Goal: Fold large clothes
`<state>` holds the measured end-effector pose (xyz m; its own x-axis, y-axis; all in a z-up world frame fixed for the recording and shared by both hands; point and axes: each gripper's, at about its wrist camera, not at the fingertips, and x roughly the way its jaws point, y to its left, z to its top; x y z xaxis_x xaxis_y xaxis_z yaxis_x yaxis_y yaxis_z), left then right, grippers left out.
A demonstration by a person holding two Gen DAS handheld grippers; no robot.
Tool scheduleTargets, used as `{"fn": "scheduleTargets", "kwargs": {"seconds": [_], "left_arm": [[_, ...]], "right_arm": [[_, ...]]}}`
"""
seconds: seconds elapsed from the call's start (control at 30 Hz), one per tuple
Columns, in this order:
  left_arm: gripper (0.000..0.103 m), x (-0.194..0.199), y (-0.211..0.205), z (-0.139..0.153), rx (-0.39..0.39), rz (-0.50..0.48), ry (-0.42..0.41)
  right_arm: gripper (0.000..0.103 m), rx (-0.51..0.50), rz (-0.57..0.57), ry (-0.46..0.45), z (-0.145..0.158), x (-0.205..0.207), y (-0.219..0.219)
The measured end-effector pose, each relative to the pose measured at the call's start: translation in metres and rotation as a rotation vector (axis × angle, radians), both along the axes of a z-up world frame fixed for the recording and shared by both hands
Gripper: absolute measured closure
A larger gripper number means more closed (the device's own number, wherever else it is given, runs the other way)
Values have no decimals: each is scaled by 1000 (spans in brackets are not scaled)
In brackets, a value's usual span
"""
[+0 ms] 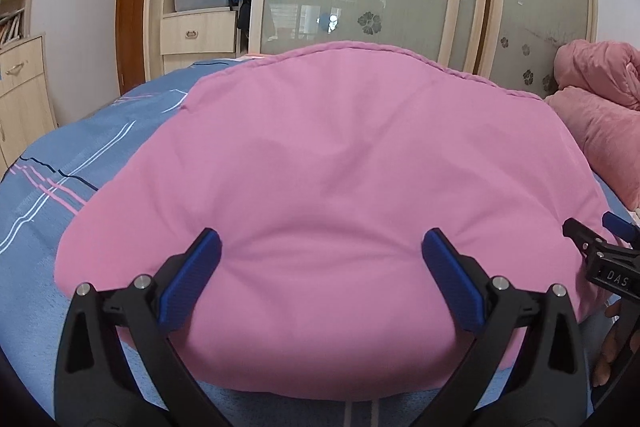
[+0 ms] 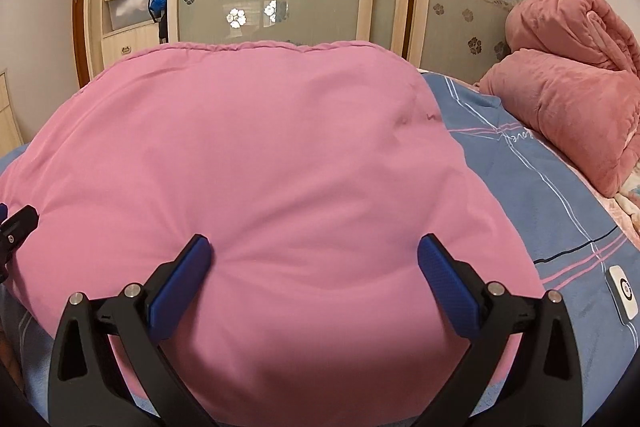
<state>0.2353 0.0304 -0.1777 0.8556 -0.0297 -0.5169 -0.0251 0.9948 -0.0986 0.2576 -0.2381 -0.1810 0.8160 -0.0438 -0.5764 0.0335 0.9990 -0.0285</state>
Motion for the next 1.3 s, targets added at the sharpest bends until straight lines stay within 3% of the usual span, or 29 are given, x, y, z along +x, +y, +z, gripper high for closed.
{"fn": "scheduleTargets", "kwargs": {"seconds": [0.13, 0.27, 0.4, 0.87, 0.97, 1.03, 1.1, 1.3], "left_arm": [[2, 0, 3, 0, -12, -3, -9], [2, -1, 8, -1, -46, -14, -27], [2, 0, 3, -1, -28, -10, -24], [2, 0, 2, 0, -11, -2, -17], [2, -15, 4, 18, -26, 30, -19], [2, -48, 12, 38, -137, 38, -73], [2, -74, 15, 53, -198, 43, -82], [2, -141, 3, 103, -80, 24, -71]], "right_arm": [[1, 51, -36, -12, 16, -19, -7], [1, 23, -55, -2, 12, -34, -9], [1, 47, -33, 30, -2, -27, -12], [1, 27, -44, 17, 0, -30, -5], [1, 66, -41, 20, 16, -43, -10], [1, 69, -16, 3, 37, -63, -4], [1, 50, -6, -30, 63, -95, 7], [1, -25, -30, -138, 117, -185, 38]]}}
